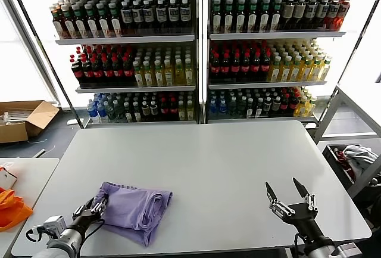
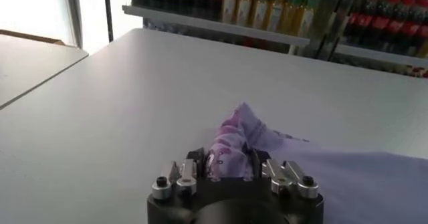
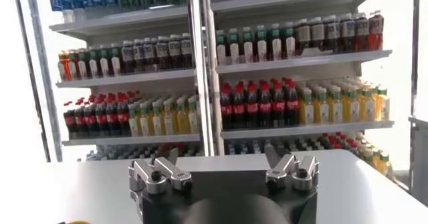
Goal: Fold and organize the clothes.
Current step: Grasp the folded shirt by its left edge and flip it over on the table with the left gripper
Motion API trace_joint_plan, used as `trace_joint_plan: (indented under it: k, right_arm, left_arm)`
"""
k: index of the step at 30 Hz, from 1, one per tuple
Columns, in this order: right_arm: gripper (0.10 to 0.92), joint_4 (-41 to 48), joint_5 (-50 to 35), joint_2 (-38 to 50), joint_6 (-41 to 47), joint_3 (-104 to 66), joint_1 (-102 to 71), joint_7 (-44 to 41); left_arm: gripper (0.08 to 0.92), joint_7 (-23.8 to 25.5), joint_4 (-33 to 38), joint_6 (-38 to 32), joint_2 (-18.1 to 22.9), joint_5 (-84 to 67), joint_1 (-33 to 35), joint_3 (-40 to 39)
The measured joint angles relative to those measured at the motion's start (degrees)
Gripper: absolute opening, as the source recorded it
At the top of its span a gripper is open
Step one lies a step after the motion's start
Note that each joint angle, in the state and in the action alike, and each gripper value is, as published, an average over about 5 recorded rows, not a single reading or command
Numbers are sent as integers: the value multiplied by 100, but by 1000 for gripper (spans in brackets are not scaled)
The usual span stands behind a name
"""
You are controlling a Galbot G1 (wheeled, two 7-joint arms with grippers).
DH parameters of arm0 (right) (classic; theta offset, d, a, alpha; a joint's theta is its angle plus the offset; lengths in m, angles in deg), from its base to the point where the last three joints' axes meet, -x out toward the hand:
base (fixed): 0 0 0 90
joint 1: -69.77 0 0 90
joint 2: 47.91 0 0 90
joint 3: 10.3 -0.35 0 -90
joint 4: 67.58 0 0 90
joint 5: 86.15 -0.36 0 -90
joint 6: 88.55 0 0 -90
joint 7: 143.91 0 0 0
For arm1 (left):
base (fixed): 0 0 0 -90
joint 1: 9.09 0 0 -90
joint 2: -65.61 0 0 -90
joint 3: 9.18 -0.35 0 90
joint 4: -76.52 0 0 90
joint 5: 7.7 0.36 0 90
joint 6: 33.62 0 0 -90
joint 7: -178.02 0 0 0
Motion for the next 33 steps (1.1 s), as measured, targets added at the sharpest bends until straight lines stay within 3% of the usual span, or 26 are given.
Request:
trace_joint_plan:
  k: [9,12,26,33]
  right_arm:
    - [823,142,-1,88,3,104,122,-2]
    - [823,202,-6,117,11,159,171,-1]
    - [823,475,-78,268,10,410,400,-13]
    - [823,450,-97,297,-45,419,411,-55]
  left_arm:
    - [175,-33,135,-105,332,-26,117,247]
    - [130,-72,221,-150,439,-44,135,462]
    - [126,-82,955,-155,200,-476,383,2063]
    - [126,-178,1564,-47,130,-666,516,2445]
